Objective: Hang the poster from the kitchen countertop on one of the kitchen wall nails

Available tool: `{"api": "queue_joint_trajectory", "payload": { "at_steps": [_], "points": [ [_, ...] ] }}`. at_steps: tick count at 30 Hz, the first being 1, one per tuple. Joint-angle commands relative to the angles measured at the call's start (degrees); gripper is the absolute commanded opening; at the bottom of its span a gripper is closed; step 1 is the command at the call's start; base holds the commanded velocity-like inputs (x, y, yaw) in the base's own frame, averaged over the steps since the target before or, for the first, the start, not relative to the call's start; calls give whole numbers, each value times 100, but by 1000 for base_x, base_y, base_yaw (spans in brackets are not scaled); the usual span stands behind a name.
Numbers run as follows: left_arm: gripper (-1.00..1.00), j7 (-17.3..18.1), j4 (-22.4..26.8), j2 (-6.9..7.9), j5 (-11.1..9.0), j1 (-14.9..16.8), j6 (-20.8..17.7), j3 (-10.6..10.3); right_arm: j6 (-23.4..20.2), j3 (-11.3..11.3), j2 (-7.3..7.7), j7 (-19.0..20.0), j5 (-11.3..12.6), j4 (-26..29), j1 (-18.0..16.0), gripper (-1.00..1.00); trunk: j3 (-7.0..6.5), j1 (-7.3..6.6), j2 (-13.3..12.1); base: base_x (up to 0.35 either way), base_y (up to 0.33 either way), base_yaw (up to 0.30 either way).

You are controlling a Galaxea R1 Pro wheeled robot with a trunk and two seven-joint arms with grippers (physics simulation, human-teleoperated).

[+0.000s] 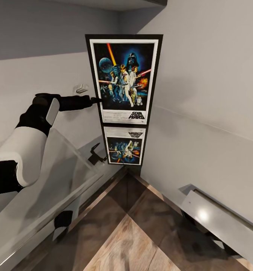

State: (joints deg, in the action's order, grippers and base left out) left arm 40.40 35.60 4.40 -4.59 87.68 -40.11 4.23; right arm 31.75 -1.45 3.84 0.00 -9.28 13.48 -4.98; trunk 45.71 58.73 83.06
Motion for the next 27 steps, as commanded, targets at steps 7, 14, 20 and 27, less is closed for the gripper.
{"api": "queue_joint_trajectory", "payload": {
  "at_steps": [7,14,20,27],
  "points": [
    [100,-6,-1,0,-44,3,-50,8,16,-13,2,0,-4,-3,-3,100,4,0,2,13,0,0],
    [100,-14,-8,0,-42,3,-50,8,16,-13,-6,0,-4,-3,-3,100,4,0,2,1,0,0],
    [100,-12,-4,0,-41,3,-50,8,16,-13,-6,0,-4,-3,-3,100,4,0,2,69,0,0],
    [100,-7,-1,7,-41,3,-50,8,16,-13,-6,0,-4,-3,-3,100,4,0,2,11,0,0]
  ]
}}
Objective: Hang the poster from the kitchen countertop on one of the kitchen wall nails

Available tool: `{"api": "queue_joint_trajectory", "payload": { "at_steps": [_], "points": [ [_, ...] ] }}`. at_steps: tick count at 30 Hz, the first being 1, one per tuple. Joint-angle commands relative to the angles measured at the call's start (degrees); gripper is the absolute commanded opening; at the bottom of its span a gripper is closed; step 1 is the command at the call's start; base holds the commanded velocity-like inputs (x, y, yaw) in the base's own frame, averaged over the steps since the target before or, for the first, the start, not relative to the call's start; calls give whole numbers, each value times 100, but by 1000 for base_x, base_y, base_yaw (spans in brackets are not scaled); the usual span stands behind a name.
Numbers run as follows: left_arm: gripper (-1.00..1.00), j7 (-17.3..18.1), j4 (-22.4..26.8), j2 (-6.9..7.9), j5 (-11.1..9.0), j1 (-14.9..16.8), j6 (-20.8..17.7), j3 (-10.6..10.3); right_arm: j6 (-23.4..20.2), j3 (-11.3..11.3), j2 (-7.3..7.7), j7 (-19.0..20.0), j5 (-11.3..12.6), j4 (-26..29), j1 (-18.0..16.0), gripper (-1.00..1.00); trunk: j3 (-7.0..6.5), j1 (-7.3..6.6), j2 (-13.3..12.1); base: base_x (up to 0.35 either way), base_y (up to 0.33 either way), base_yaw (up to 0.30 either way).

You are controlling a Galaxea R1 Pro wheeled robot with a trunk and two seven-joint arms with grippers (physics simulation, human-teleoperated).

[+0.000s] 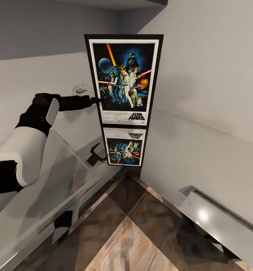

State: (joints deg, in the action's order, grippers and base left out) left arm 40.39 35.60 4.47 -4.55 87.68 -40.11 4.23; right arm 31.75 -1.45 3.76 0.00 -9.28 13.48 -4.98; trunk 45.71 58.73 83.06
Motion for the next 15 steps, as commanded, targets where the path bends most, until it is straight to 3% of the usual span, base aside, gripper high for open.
{"api": "queue_joint_trajectory", "payload": {
  "at_steps": [1,9,15],
  "points": [
    [100,-6,-1,0,-46,3,-50,8,16,-13,2,0,-4,-3,-3,100,4,0,2,21,0,0],
    [100,-5,0,1,-46,3,-50,8,16,-13,4,0,-4,-3,-3,100,4,0,2,127,0,0],
    [100,-5,0,1,-46,3,-50,8,16,-13,3,0,-4,-3,-3,100,4,0,2,31,0,0]
  ]
}}
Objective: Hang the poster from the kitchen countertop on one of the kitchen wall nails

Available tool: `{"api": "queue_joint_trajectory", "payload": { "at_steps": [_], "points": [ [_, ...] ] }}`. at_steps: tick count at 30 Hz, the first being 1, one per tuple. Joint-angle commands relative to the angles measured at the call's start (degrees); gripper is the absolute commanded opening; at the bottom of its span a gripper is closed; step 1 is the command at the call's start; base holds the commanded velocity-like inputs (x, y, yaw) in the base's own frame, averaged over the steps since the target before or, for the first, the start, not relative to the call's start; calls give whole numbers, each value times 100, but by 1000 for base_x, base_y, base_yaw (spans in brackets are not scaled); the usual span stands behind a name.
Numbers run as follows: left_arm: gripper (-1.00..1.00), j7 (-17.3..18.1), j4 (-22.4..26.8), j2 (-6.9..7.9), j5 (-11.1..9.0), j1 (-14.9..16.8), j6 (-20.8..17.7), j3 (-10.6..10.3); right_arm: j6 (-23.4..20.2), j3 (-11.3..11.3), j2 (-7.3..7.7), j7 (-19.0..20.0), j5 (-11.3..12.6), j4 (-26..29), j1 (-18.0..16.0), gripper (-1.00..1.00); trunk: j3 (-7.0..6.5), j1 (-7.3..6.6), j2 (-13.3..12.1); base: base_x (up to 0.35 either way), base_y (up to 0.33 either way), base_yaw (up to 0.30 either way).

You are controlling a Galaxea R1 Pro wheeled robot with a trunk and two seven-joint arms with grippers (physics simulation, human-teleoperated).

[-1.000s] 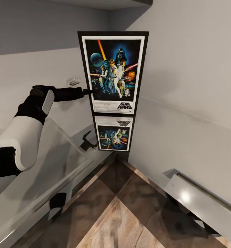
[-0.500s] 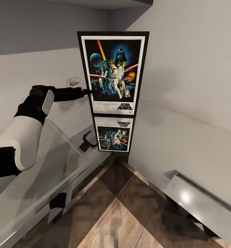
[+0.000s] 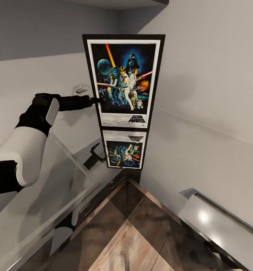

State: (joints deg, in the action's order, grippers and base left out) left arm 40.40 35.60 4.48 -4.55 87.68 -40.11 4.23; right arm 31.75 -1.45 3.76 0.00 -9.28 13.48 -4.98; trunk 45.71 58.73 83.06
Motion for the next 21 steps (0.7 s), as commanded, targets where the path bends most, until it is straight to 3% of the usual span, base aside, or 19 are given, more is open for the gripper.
{"api": "queue_joint_trajectory", "payload": {
  "at_steps": [1,21],
  "points": [
    [100,-6,-1,0,-46,3,-50,8,16,-13,2,0,-4,-3,-3,100,4,0,2,10,0,0],
    [100,9,-1,3,-54,3,-58,8,24,-13,5,0,-4,-3,-3,100,4,0,2,1,0,0]
  ]
}}
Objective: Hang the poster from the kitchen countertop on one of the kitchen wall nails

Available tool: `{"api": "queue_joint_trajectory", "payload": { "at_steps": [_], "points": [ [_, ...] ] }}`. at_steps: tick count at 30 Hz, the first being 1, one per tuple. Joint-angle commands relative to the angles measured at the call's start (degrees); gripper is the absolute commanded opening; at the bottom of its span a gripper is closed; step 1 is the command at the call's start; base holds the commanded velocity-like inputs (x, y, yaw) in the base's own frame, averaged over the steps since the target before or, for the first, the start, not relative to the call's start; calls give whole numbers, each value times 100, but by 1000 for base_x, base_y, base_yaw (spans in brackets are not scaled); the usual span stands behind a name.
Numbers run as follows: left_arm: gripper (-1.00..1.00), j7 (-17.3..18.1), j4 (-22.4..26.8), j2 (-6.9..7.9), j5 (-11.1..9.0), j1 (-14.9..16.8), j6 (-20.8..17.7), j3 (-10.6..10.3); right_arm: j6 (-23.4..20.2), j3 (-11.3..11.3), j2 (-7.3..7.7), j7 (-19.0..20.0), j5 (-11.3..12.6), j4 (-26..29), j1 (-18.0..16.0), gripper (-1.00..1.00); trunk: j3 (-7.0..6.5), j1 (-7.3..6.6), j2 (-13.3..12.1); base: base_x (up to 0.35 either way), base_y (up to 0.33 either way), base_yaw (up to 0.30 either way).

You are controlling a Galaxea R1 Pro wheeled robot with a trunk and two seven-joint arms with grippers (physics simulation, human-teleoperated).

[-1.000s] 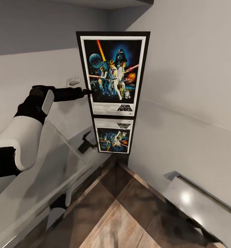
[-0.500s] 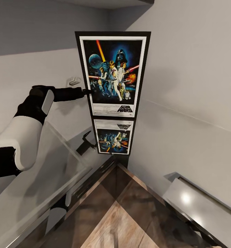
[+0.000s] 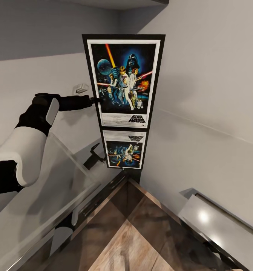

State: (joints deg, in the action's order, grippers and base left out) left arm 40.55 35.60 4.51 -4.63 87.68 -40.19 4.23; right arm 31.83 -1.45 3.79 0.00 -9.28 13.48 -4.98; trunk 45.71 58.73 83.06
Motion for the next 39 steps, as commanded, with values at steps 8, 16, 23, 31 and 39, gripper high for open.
{"api": "queue_joint_trajectory", "payload": {
  "at_steps": [8,16,23,31,39],
  "points": [
    [100,-2,-1,-3,-55,3,-50,0,16,-13,0,0,-4,-3,-3,100,4,0,2,0,0,0],
    [100,4,-1,-3,-56,3,-50,-1,16,-13,2,0,-4,-3,-3,100,4,0,2,0,0,0],
    [100,5,-1,-3,-56,3,-50,-1,16,-13,4,1,-4,-3,-3,100,4,0,2,0,0,0],
    [100,14,-1,-3,-57,3,-53,-8,16,-13,1,0,-4,-3,-3,100,4,0,2,0,0,0],
    [100,22,-1,-3,-64,3,-55,-22,16,-13,2,0,-4,-3,-3,100,5,0,2,0,0,0]
  ]
}}
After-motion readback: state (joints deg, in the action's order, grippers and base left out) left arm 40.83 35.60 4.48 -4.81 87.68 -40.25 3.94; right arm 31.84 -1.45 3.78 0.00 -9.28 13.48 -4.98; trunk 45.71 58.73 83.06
